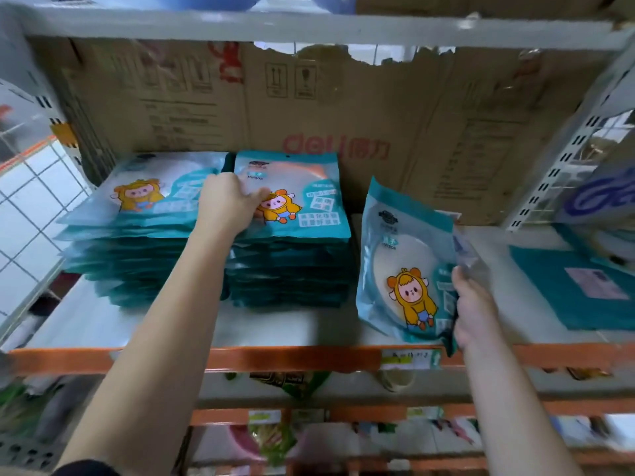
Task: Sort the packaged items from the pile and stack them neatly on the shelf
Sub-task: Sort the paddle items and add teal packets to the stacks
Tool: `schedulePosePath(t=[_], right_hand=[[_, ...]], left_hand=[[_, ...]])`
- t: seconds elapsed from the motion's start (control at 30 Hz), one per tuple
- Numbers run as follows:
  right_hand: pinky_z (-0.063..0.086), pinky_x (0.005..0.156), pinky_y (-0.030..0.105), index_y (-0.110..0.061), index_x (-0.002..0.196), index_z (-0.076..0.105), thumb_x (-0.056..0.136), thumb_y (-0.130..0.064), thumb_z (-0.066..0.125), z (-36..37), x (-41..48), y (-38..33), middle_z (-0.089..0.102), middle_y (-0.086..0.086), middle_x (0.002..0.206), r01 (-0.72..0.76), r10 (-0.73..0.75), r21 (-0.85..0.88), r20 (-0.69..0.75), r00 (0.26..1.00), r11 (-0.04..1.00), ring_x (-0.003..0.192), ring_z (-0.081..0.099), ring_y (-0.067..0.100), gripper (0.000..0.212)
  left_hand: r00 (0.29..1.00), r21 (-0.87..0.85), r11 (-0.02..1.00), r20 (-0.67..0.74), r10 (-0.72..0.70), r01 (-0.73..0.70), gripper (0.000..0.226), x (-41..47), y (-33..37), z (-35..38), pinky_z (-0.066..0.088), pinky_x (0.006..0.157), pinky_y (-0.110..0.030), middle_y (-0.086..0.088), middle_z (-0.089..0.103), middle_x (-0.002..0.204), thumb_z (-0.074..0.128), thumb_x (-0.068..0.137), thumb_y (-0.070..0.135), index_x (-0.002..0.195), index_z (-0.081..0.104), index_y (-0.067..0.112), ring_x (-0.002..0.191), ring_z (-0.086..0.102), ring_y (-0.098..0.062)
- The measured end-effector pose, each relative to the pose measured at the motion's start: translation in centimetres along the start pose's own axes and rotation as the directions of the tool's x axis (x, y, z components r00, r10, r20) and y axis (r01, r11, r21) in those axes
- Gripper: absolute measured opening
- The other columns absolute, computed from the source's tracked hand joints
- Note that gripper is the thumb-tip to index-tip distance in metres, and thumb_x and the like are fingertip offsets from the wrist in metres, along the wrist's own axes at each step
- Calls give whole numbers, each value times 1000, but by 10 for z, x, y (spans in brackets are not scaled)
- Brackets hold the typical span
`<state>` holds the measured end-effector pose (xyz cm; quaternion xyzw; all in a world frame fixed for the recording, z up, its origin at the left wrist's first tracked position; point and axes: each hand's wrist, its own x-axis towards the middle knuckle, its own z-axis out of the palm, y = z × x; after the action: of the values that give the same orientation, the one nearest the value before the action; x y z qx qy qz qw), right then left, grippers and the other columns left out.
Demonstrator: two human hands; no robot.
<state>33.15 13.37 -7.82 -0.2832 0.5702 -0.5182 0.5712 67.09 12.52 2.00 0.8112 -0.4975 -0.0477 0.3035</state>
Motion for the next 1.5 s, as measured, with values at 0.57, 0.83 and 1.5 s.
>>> schedulePosePath(t=[0.57, 0.83, 1.5], right_hand=[[55, 89, 49, -18, 127, 59, 98, -34, 50, 19, -14, -23, 68, 9, 122, 108, -122, 96, 145, 982, 989, 110, 66, 27, 35], [58, 65, 32, -11, 105, 65, 102, -24, 48, 118, -37, -75, 72, 8, 99, 255, -249, 25, 334, 909, 967, 86, 72, 20, 22], [49, 92, 34, 2, 122, 48, 97, -7, 53, 373, -58, -35, 55, 15, 127, 359, -49, -461, 559, 828, 812, 119, 55, 29, 27]], left_hand=[[999, 28, 1000, 33, -3, 2, 47, -8, 3, -7, 34, 62, -32, -16, 52, 94, 61, 93, 45, 69, 48, 6, 69, 50, -26], [873, 15, 934, -349, 340, -357, 28, -71, -53, -21, 37, 80, -31, -15, 59, 102, 57, 97, 29, 105, 67, 3, 96, 54, -33], [979, 110, 974, -36, 202, -197, 43, -124, -172, 53, 46, 70, -40, -11, 59, 83, 37, 93, 40, 85, 65, 8, 79, 54, -31]])
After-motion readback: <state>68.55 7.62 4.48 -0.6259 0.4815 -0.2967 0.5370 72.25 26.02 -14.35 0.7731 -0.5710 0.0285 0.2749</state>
